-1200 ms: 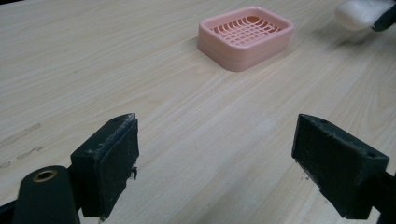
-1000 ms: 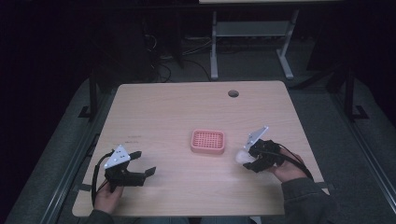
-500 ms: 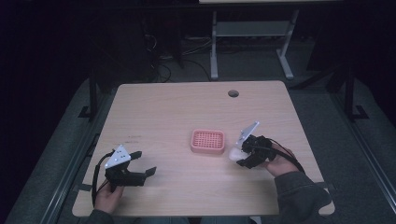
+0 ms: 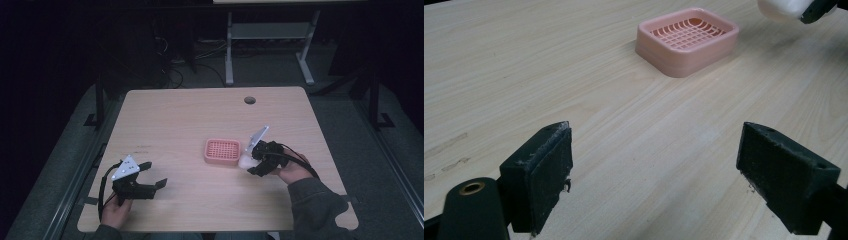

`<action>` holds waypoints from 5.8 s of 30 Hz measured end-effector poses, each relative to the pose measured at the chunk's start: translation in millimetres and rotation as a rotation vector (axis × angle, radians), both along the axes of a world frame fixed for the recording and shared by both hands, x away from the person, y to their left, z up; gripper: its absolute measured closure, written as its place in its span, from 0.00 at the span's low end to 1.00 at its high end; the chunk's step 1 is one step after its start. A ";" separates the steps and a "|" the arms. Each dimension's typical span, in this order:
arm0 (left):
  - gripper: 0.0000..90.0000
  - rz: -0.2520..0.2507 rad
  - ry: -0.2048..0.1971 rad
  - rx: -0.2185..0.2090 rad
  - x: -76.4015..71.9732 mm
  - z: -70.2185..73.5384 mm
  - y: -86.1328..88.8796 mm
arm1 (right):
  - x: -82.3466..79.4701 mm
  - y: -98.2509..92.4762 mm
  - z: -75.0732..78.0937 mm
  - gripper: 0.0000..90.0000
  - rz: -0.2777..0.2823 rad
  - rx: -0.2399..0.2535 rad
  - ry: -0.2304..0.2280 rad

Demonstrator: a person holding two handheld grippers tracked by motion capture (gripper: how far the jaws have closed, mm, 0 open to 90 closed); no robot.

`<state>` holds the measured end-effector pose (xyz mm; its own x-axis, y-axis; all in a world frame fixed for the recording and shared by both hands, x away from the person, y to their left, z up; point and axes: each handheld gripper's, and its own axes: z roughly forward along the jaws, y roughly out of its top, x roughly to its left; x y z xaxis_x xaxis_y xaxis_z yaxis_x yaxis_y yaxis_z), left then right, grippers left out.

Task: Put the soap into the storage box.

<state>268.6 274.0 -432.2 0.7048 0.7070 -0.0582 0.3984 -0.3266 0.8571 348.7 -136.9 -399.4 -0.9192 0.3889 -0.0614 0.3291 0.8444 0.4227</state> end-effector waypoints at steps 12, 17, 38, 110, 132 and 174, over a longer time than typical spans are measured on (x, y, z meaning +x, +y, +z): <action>0.16 -0.001 0.001 0.001 -0.2 0.3 0.3 | 7.0 13.6 2.6 0.54 0.024 -0.010 0.000; 0.16 0.001 0.000 0.000 0.0 0.3 0.9 | 9.6 15.4 0.9 0.54 0.027 -0.012 0.002; 0.16 -0.001 0.000 -0.001 -0.4 0.9 0.2 | 16.6 31.3 3.8 0.54 0.056 -0.023 -0.002; 0.16 0.002 0.003 -0.006 0.6 0.5 0.3 | 89.3 105.1 -6.9 0.54 0.106 -0.113 0.079; 0.16 0.003 0.004 -0.010 0.8 0.8 1.4 | 96.8 107.8 -21.2 0.52 0.086 -0.117 0.124; 0.16 0.005 0.003 -0.011 0.1 0.7 1.8 | 71.6 44.3 11.3 0.42 -0.028 0.054 0.047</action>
